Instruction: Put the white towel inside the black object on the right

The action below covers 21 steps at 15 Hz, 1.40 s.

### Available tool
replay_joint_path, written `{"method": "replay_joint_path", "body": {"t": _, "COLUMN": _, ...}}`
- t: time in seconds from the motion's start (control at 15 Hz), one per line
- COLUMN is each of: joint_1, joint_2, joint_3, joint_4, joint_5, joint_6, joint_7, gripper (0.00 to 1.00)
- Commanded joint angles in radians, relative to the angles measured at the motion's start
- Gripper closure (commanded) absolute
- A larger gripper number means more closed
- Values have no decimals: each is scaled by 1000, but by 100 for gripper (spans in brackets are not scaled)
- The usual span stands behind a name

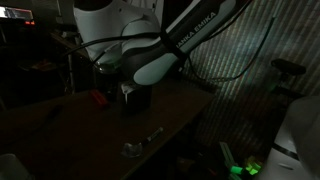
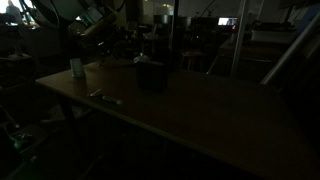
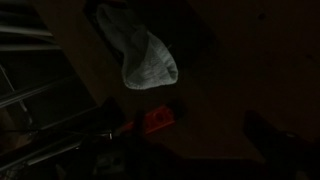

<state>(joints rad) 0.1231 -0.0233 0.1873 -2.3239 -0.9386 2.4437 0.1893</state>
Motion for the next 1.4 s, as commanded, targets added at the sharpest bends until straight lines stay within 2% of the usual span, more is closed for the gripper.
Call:
{"method": "replay_joint_path", "body": {"t": 0.0, "joint_1": 7, "joint_2": 53, "joint_3": -15, "joint_4": 45, "joint_5": -70, "joint_6": -5, "joint_7": 37, "gripper": 0}}
{"method": "replay_joint_path", "body": {"t": 0.47, "joint_1": 2, "joint_2": 112, "joint_3": -54, "joint_4": 84, "joint_5": -87, "joint_6": -10, "joint_7": 31, "gripper": 0}}
{"method": "replay_joint_path", "body": {"t": 1.13, "joint_1": -5, "joint_2": 135, "joint_3": -93, "joint_4": 118, "joint_5": -171, "joint_6": -20, "joint_7": 41, "gripper": 0}}
{"method": "replay_joint_path", "body": {"t": 1.27, "joint_1": -8, "joint_2": 136, "joint_3": -99, "joint_4": 119, "joint_5": -180, "joint_6": -21, "joint_7": 46, "gripper": 27}}
{"method": "replay_joint_path", "body": {"t": 1.33, "joint_1": -8, "joint_2": 137, "joint_3": -101, "joint_4": 119, "joint_5": -181, "joint_6": -22, "joint_7": 46, "gripper": 34}}
